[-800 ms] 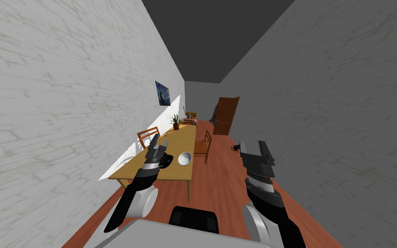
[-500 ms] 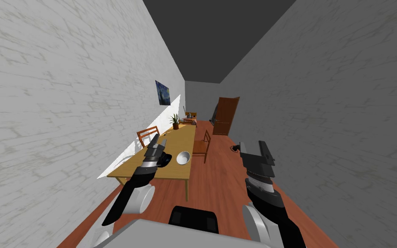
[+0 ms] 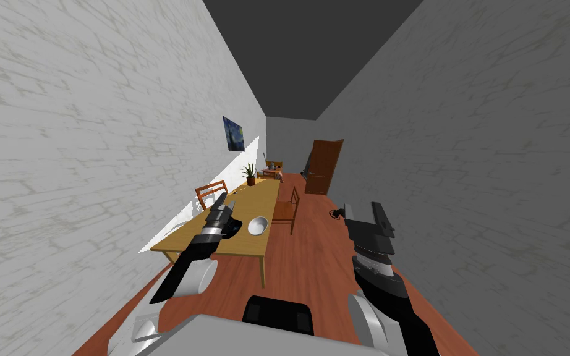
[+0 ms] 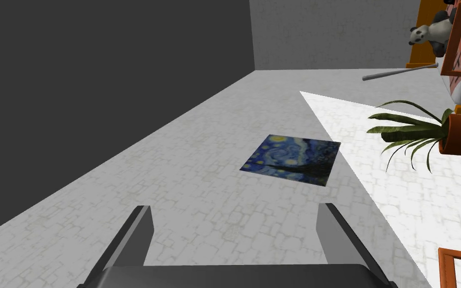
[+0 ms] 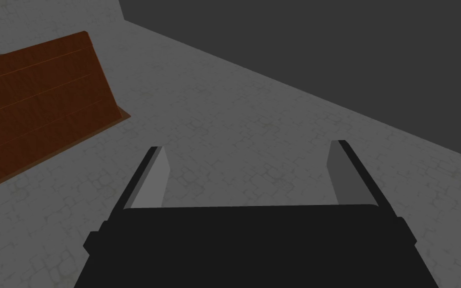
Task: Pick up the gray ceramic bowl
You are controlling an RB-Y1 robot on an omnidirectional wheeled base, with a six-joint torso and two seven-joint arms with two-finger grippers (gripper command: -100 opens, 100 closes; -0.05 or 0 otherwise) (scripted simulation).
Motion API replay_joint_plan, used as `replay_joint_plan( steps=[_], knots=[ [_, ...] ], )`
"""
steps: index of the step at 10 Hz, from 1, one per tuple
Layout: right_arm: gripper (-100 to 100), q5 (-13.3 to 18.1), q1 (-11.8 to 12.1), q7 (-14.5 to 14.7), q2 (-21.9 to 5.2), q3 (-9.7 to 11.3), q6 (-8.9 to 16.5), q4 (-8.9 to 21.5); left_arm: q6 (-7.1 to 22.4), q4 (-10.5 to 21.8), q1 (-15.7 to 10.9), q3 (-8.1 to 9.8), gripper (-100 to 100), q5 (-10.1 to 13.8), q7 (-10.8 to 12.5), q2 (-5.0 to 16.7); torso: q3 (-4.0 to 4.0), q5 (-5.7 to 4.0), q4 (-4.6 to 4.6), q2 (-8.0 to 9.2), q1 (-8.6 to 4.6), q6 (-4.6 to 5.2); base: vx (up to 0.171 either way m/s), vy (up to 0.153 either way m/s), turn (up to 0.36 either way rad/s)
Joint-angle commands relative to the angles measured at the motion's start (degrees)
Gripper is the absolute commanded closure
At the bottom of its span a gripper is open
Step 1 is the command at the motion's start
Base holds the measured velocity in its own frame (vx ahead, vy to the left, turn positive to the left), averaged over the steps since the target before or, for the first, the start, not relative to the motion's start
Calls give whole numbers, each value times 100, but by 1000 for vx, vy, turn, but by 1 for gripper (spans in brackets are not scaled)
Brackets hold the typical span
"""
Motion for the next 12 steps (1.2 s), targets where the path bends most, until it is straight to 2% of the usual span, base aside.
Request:
replay_joint_plan(
  steps=[1, 3, 4, 5, 6, 7, 8, 9, 10, 12],
  knots=[
    [0, 0, 0, 0, 0, 0, 0, 0, 172, 12, -20, 87, -100, 10, 28, 14, 0, 0, 0, 0, 0, 0, 18, -104, 15],
    [0, 0, 0, 0, -1, 0, 0, 0, 522, 218, -187, 373, -100, 43, 94, 53, -3, 4, -1, -4, 20, 0, 25, -106, 28],
    [0, 0, 0, 0, 0, 0, 0, 0, 575, 218, -187, 373, -100, 43, 94, 53, -4, 3, -2, -6, 11, -1, 16, -90, 23],
    [0, 0, 0, 0, -1, -1, 0, 0, 784, 331, -274, 513, -100, 60, 119, 69, -2, 3, -1, -3, 21, 0, 10, -87, 30],
    [0, 0, 0, 0, -1, -1, 0, 0, 796, 331, -274, 513, -100, 60, 119, 69, -2, 5, -1, -2, 22, 0, 13, -67, 17],
    [0, 0, 0, 0, -1, -1, 0, 0, 1003, 450, -363, 647, -100, 76, 138, 84, -1, 5, -1, -1, 30, 0, 16, -73, 30],
    [0, 0, 0, 0, -1, -1, 0, 0, 1029, 450, -363, 647, -100, 76, 138, 84, -1, 6, -1, -1, 28, -1, 21, -62, 24],
    [0, 0, 0, 0, -1, -1, 0, 0, 1237, 574, -453, 776, -100, 93, 150, 97, -2, 6, -1, -3, 33, 0, 25, -77, 28],
    [0, 0, 0, 0, -1, -1, 0, 0, 1273, 574, -453, 776, -100, 93, 150, 97, -4, 6, -2, -6, 28, 0, 23, -67, 22],
    [0, 0, 0, 0, -1, -1, 0, 0, 1658, 838, -632, 1012, -100, 126, 154, 123, -3, 7, -2, -5, 32, -1, 27, -92, 51]
  ],
)
